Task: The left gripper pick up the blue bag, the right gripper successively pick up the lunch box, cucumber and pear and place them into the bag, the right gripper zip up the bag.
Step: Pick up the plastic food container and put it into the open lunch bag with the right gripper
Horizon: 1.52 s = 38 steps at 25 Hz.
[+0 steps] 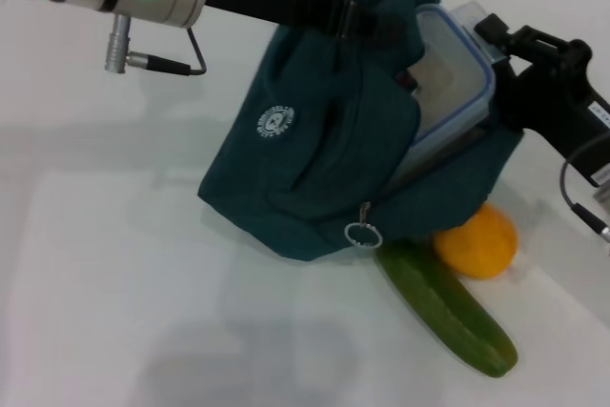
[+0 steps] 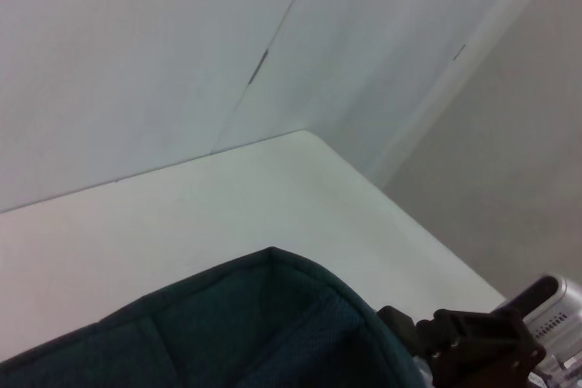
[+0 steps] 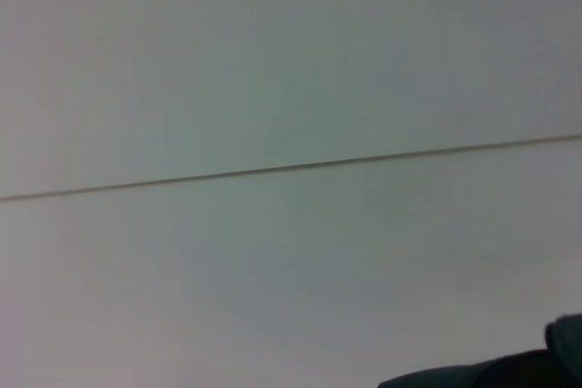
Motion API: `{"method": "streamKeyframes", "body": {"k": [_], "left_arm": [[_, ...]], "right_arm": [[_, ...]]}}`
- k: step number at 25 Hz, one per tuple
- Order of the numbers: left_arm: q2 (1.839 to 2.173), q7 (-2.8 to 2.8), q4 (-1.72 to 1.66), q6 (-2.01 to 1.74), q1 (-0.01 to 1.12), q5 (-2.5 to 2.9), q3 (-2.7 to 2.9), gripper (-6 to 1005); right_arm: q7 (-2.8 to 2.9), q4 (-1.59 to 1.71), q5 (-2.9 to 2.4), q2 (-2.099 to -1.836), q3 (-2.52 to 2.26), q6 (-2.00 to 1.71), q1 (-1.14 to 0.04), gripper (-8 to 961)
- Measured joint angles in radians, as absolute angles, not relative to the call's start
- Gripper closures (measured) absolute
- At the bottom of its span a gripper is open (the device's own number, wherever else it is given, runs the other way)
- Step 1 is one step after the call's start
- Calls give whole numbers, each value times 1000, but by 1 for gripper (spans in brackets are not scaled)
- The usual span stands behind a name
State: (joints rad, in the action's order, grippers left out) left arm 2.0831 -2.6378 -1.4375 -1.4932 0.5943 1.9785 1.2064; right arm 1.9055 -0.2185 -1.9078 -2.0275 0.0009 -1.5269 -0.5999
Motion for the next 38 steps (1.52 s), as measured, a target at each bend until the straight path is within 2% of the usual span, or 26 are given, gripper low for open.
{"method": "streamKeyframes", "body": {"k": [18, 30, 38], "left_arm": [[2066, -2636, -1281, -1560, 655, 1867, 1139, 952], [2073, -2622, -1265, -1576, 663, 1864, 1140, 951], [2066, -2611, -1263, -1577, 654, 1837, 1125, 951]], "right_arm": [[1798, -163, -1995, -2023, -16, -1503, -629, 854], [1796, -124, -2010, -2022, -27, -1505, -640, 852], [1796, -65, -2025, -2018, -73, -1536, -676, 851]]}}
